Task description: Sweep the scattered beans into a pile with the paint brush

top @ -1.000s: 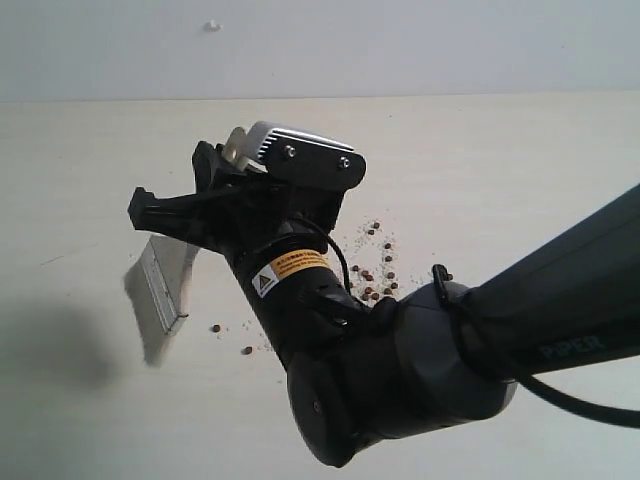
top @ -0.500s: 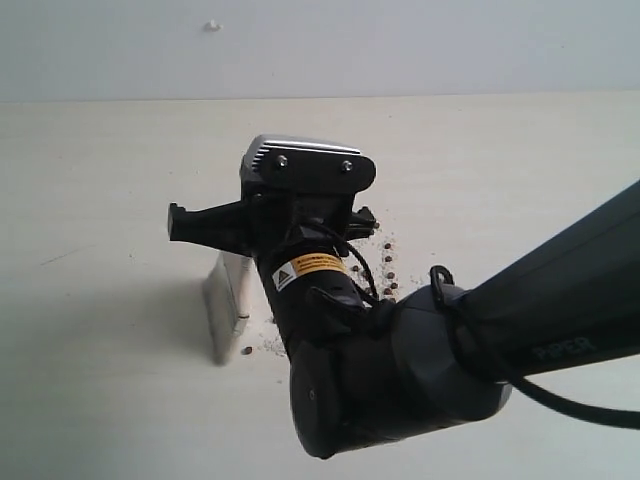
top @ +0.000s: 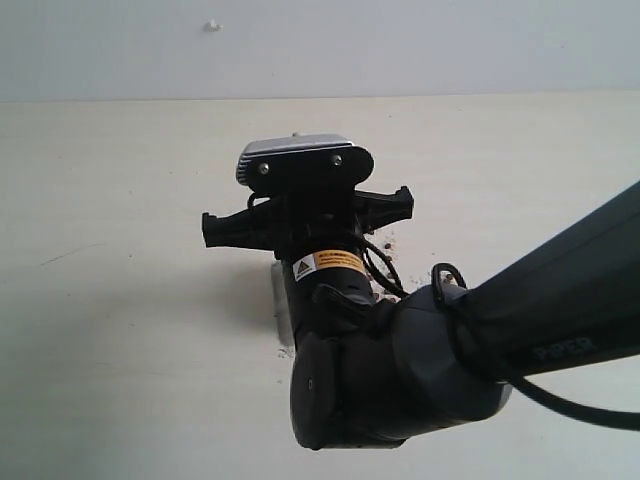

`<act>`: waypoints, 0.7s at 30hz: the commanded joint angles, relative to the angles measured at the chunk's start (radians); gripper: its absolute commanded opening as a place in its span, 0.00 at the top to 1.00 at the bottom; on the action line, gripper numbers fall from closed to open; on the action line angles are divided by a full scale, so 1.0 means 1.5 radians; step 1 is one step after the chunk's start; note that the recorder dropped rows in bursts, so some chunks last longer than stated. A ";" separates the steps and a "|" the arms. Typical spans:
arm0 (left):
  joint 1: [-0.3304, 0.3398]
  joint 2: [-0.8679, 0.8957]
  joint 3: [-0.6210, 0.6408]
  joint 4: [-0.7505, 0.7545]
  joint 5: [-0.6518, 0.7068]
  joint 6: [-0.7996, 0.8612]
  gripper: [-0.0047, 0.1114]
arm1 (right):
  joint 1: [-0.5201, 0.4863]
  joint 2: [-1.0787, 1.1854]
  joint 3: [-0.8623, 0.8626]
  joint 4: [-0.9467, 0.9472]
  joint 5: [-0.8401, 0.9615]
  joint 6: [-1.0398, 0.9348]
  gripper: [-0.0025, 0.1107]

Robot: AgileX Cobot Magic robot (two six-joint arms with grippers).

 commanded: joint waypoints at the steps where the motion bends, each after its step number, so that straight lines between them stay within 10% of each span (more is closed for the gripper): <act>1: 0.002 -0.004 0.001 -0.006 0.002 0.003 0.96 | -0.003 -0.016 0.003 -0.011 0.000 0.018 0.98; 21: 0.002 -0.004 0.001 -0.006 0.002 0.003 0.96 | -0.091 0.003 -0.105 -0.068 0.000 0.272 0.98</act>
